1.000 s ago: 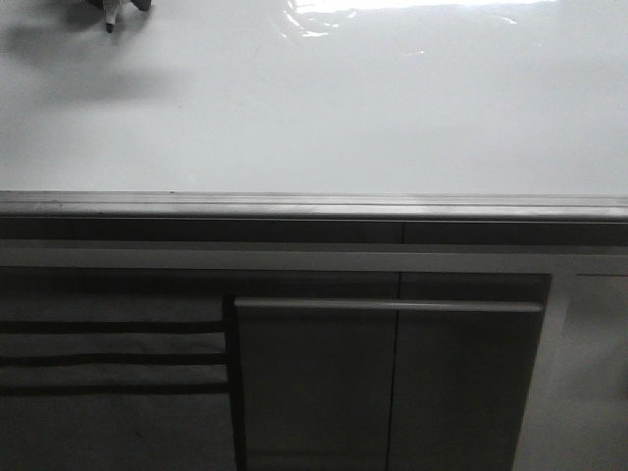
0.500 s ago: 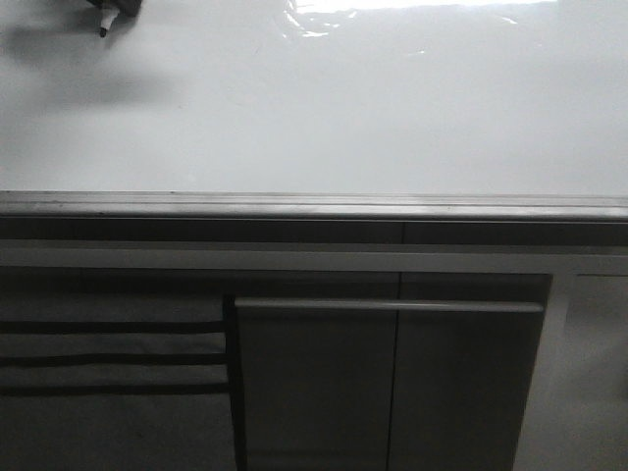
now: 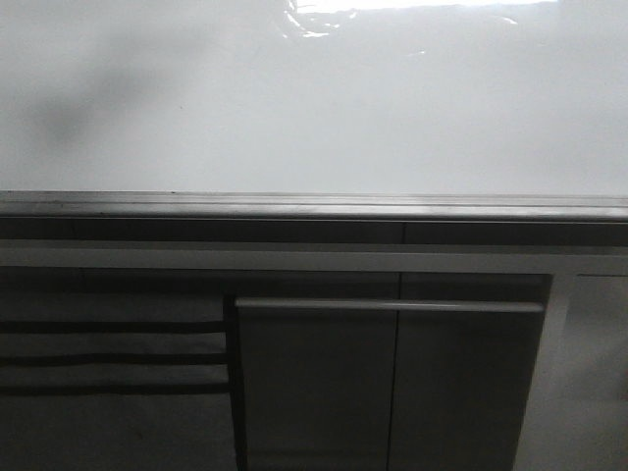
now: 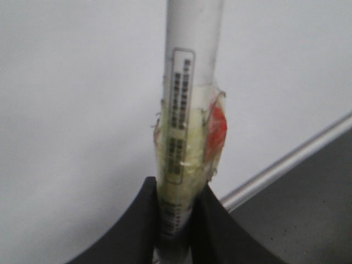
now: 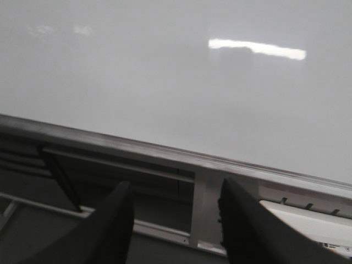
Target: Write number 0 on whiteboard
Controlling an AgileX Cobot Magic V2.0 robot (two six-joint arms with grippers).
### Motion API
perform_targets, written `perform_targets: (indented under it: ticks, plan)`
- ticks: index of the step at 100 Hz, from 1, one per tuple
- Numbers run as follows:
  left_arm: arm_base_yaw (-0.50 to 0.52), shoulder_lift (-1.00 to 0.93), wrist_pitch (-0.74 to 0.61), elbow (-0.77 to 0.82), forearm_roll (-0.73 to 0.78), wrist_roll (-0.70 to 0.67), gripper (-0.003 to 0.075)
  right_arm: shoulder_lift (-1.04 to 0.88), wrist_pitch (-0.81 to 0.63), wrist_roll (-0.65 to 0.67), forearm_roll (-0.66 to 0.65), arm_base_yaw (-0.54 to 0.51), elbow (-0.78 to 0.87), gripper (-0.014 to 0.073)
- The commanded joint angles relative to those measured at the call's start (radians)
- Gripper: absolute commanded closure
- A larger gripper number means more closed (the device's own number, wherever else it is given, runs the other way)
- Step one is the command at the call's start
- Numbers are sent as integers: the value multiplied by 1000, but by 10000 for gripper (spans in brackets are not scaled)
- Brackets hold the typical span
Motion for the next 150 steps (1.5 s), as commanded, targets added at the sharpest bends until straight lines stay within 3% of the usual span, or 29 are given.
perform_targets:
  ticks: [1, 38, 72, 80, 98, 110, 150]
  plan:
    - [-61, -93, -17, 22, -11, 15, 740, 66, -2, -55, 9, 66, -84, 274]
    - [-303, -268, 77, 290, -49, 142, 740, 360, 229, -225, 13, 345, -342, 274]
    - [-540, -245, 85, 322, -53, 223, 740, 598, 446, -457, 83, 553, -524, 274]
    - [-561, -230, 86, 322, -53, 225, 741, 611, 489, -526, 131, 588, -549, 274]
    - [-570, -214, 86, 322, -53, 240, 740, 611, 473, -548, 142, 620, -553, 274]
    - [-570, -214, 80, 322, -53, 247, 740, 611, 447, -638, 233, 620, -553, 274]
    - [-570, -214, 57, 322, -53, 247, 741, 613, 362, -640, 246, 620, -547, 274]
